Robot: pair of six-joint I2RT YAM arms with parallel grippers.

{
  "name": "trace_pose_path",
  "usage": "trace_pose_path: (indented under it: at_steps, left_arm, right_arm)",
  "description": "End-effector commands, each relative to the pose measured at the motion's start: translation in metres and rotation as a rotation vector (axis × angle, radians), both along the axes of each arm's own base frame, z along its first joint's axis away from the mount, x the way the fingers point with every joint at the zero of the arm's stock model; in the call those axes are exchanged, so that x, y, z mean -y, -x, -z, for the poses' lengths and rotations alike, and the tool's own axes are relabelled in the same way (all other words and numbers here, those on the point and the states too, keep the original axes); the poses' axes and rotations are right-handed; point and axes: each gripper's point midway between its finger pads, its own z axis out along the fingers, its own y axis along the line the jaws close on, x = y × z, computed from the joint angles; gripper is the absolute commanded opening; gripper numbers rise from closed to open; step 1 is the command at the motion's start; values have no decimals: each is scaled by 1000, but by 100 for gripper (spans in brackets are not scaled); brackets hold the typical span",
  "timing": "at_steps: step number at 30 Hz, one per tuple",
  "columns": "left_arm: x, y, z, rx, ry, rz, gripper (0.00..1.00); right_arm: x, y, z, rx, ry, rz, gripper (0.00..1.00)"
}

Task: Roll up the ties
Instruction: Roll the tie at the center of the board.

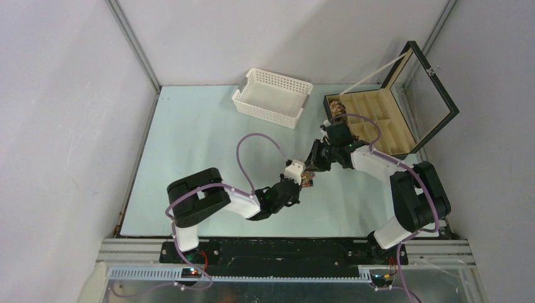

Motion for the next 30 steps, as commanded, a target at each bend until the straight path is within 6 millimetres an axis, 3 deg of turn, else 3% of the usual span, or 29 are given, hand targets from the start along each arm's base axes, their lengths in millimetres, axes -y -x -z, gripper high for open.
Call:
trace_pose_path:
  at_steps: [1, 3, 14, 17, 26, 30]
  left_arm:
    - [-6, 2, 11, -22, -50, -24, 0]
    - [-5, 3, 8, -26, -43, -20, 0]
    - [1, 18, -27, -44, 8, 71, 25]
    - [-9, 20, -29, -49, -3, 60, 27]
    - [-30, 35, -71, -71, 82, 82, 29]
    - [-43, 19, -101, -94, 157, 76, 34]
  right_arm:
    - [2, -5, 5, 25, 16, 9, 17]
    - [2, -5, 6, 22, 17, 7, 17]
    - [-1, -8, 7, 27, 7, 7, 15]
    - [-1, -8, 7, 29, 6, 6, 15]
    - [1, -8, 5, 37, 12, 5, 14]
    - [-1, -8, 4, 40, 4, 3, 14]
